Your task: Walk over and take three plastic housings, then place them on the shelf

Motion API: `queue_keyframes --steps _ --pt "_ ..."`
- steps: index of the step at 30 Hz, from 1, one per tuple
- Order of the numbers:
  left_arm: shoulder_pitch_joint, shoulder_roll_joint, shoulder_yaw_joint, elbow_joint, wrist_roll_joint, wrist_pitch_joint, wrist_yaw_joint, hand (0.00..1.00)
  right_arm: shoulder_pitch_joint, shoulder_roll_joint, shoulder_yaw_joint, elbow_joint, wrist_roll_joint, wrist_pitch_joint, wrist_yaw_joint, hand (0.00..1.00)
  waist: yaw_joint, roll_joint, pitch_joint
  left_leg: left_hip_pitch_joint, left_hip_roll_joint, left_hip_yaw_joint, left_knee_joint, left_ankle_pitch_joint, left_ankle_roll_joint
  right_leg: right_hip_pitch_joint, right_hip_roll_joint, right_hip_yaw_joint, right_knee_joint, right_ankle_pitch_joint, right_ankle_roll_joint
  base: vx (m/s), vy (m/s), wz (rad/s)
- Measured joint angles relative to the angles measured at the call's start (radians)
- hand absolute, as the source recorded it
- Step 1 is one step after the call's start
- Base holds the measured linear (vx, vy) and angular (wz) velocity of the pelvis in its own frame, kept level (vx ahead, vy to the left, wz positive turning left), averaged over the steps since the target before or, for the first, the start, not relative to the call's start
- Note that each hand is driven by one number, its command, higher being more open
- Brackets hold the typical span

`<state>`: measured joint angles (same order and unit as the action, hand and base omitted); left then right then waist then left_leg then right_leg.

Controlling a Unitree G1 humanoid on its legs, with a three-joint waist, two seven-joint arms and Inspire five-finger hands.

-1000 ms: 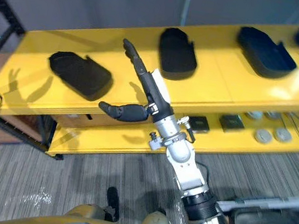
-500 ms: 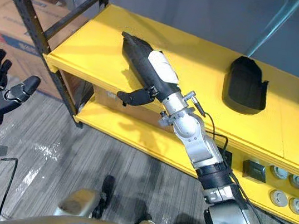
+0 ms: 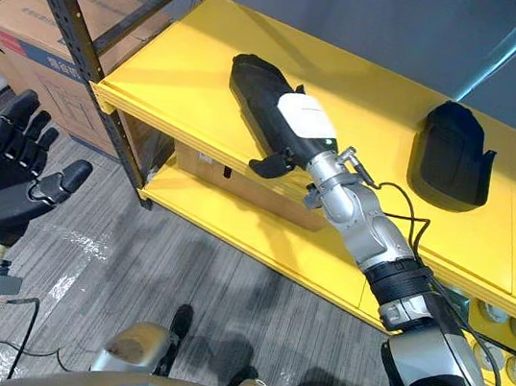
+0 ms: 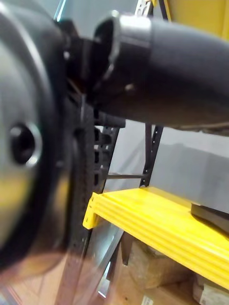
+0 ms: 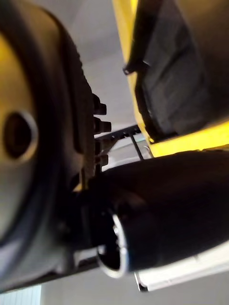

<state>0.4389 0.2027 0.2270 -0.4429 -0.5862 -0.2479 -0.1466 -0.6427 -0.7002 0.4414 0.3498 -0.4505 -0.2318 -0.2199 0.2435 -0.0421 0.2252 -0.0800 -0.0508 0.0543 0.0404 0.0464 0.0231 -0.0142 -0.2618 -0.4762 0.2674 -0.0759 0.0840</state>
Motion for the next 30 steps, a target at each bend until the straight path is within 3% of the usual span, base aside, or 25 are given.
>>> queue_keyframes --steps 2,5,8,13,18,24,30 --pt "-0.007 -0.005 -0.014 0.014 0.006 -0.012 0.008 1.00 0.019 0.007 -0.082 -0.010 -0.036 -0.002 -0.096 1.00 -0.004 0.005 0.003 0.009 0.004 0.002 -0.016 0.006 -0.005 0.000 0.004 0.001 0.000 -0.002 -0.003 0.01 -0.078 -0.06" --pt "-0.008 -0.014 -0.004 0.015 0.001 -0.017 0.015 1.00 0.106 0.032 -0.338 -0.110 -0.055 -0.017 -0.244 1.00 -0.012 0.013 0.001 0.029 0.003 0.008 -0.035 0.009 -0.007 0.014 0.006 0.004 -0.011 -0.003 -0.002 0.02 -0.045 -0.06" --pt "-0.005 -0.029 0.051 0.015 0.000 -0.022 0.035 1.00 0.180 0.032 -0.520 -0.278 -0.045 -0.040 -0.279 1.00 -0.039 0.020 -0.005 0.067 0.002 0.033 -0.066 0.011 -0.005 0.039 0.011 0.019 -0.045 -0.002 0.000 0.03 -0.024 -0.23" --pt "-0.012 -0.040 0.093 0.015 -0.002 -0.034 0.048 1.00 0.310 0.033 -0.570 -0.403 0.079 -0.117 -0.185 1.00 -0.089 0.033 -0.044 0.114 0.005 0.082 -0.118 0.016 -0.004 0.050 0.021 0.050 -0.079 0.004 0.010 0.03 -0.017 -0.33" --pt "-0.059 -0.054 0.121 0.012 0.000 -0.034 0.056 1.00 0.364 0.063 -0.570 -0.400 0.226 -0.117 -0.021 1.00 -0.104 0.042 -0.058 0.126 0.015 0.113 -0.124 0.016 -0.004 0.053 0.037 0.071 -0.098 0.013 0.021 0.02 -0.027 -0.14" --pt "-0.057 -0.099 0.126 0.012 0.007 -0.034 0.092 1.00 0.427 0.238 -0.605 -0.400 0.435 -0.104 0.027 1.00 -0.108 0.031 -0.096 0.136 0.028 0.130 -0.123 0.015 -0.005 0.063 0.052 0.087 -0.116 0.015 0.022 0.04 -0.030 -0.07" --pt "-0.056 -0.166 0.111 0.012 0.001 -0.018 0.092 1.00 0.529 0.403 -0.615 -0.401 0.547 -0.060 0.087 1.00 -0.120 0.043 -0.105 0.146 0.030 0.145 -0.123 0.000 -0.016 0.067 0.053 0.103 -0.120 0.015 0.023 0.00 -0.006 -0.09"
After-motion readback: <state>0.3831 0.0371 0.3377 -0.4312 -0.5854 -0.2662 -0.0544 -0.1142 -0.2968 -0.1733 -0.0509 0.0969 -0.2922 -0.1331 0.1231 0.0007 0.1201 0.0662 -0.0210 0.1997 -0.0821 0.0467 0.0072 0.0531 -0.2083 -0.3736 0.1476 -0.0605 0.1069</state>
